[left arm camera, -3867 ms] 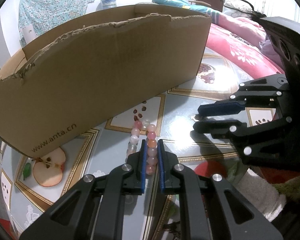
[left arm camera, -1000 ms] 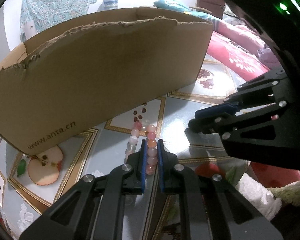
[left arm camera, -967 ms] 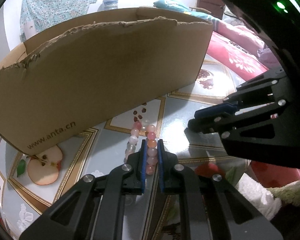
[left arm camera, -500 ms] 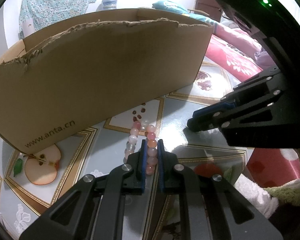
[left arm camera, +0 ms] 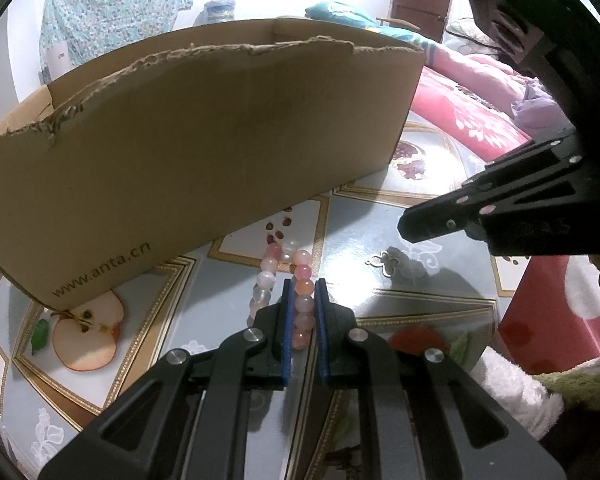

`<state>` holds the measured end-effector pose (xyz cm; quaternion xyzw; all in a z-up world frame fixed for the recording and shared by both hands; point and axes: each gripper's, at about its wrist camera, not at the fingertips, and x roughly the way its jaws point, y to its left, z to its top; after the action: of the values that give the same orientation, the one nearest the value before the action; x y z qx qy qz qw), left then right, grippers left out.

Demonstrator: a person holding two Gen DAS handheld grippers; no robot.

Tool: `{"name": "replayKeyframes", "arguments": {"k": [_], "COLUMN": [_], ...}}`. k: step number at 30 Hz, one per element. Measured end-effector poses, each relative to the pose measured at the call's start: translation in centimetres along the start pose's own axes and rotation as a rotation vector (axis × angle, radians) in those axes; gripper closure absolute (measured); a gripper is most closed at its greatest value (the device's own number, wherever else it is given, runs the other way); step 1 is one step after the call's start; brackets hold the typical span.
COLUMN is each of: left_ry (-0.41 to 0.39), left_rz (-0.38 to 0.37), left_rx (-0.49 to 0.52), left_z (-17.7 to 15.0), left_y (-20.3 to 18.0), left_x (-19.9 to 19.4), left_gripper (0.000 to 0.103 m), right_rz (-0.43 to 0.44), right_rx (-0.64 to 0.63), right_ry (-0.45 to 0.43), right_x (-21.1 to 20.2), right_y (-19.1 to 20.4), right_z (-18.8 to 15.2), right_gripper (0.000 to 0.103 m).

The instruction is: Organize jewelry

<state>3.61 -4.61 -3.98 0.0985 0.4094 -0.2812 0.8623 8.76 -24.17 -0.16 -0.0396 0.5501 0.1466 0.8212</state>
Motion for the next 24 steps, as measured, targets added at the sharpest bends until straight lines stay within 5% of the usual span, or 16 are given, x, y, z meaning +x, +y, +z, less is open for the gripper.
{"name": "replayKeyframes", "arguments": {"k": [7, 14, 18, 24], "left_ry": [0.002, 0.024, -0.008, -0.063], "left_rz": [0.039, 0.050, 0.060, 0.010], "left_rx": [-0.003, -0.029, -0.048, 0.065], "left_z": [0.1, 0.4, 0.9, 2.2], "left_y": [0.6, 1.3, 1.4, -1.1], "left_x": [0.0, 0.1, -1.0, -2.2], "left_gripper": [0.093, 0.093, 0.063, 0.061], "right_rz": [0.021, 0.025, 0.063, 0.113], "right_rx": [-0.074, -0.077, -0.002, 0.081], "right_ry": [-0.019, -0.056, -0.134, -0.189], "right_x": [-0.1, -0.5, -2.1, -2.9], "right_y": [0.4, 0.1, -2.1, -4.6], "right_z": [-0.7, -1.2, -1.9, -5.0], "right_gripper": [0.079, 0.075, 0.070, 0.070]}}
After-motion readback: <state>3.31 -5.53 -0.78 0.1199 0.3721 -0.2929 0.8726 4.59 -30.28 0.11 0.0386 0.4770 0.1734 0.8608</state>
